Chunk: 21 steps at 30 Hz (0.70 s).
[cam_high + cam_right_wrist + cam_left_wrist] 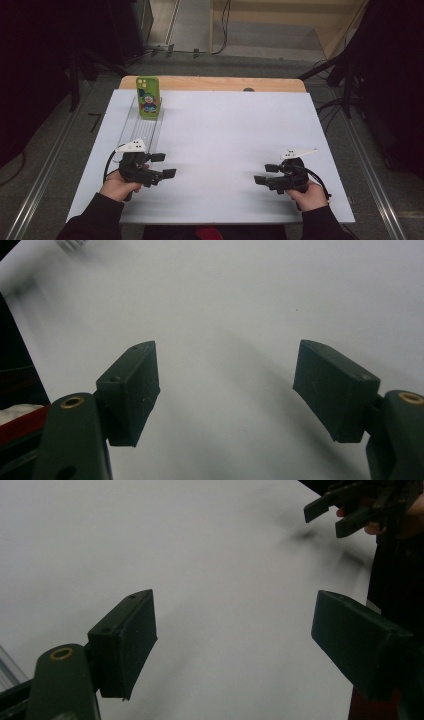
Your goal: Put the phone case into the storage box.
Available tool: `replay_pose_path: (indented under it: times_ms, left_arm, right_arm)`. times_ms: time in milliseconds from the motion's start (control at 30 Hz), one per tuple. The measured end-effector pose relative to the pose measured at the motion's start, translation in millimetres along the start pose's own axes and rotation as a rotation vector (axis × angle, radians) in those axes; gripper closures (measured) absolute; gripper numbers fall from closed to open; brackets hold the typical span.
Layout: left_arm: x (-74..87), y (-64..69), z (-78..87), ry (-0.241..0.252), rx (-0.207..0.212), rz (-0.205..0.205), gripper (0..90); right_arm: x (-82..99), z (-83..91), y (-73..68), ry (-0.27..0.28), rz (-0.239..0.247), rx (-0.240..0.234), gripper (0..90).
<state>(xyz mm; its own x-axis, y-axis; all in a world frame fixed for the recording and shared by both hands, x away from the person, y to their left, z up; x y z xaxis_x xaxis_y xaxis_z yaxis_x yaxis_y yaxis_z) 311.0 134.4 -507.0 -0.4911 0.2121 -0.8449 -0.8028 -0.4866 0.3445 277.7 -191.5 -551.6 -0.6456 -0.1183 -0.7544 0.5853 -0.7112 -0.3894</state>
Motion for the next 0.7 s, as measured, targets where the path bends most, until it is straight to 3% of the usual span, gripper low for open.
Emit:
replay_pose_path:
  times_ms: [267,533,567,700]
  left_arm:
    - [11.4,3.9,0.4,-0.019,0.007,-0.014,20.9]
    - [15.8,7.7,5.9,-0.005,0.006,-0.051,20.8]
    - [17.1,8.9,6.1,-0.006,0.008,-0.037,20.9]
    - [26.1,9.5,7.6,-0.035,-0.005,-0.043,20.9]
  right_arm:
    - [1.3,-0.8,0.3,-0.005,0.005,0.001,24.6]
    - [2.1,-1.2,1.5,-0.009,0.007,0.005,24.7]
    - [2.2,-1.1,1.4,-0.009,0.006,0.005,24.6]
    - [2.3,-1.0,1.4,-0.009,0.006,0.004,24.6]
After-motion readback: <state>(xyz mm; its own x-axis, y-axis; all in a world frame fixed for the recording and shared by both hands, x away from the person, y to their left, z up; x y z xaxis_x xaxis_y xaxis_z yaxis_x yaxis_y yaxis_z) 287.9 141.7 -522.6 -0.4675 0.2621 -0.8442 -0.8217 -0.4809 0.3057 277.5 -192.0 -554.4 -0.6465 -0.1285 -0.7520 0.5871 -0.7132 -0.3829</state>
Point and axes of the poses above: each handheld gripper's, and its own axes: z roughly backward along the jaws, x roughly out of its underside, y roughly to its right, the point moved 9 cm from there along -z, roughly forward along the jaws, and after that the axes turned 11 degrees about y, right-handed, at the moved point
